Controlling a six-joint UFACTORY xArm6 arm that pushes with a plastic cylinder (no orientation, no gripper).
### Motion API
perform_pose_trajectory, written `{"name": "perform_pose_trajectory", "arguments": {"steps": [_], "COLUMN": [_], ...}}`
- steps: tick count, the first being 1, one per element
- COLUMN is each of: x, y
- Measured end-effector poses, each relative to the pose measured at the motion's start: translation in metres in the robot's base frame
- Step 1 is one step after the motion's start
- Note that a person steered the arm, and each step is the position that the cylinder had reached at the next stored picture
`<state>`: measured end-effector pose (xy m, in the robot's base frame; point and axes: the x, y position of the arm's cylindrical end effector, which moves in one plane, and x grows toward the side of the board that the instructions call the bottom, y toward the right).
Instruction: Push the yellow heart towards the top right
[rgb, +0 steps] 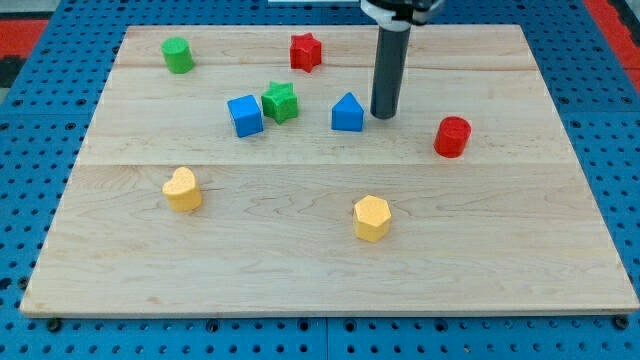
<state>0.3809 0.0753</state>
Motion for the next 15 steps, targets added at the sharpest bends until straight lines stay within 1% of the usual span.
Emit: {"name": "perform_pose_trajectory", "arguments": {"steps": [1, 2, 3, 4, 5, 6, 7, 8, 9, 11, 12, 14, 15], "x": [0.041, 0.082, 0.116, 0.123, 0.122, 0.112, 0.104, 0.123, 0.115, 0.036, 0.012, -0.019, -0.038], "y": [0.003, -0.020, -0.072, -0.155, -0.190, -0.217, -0.262, -0.271, -0.300, -0.270, -0.271, -0.319, -0.317]}}
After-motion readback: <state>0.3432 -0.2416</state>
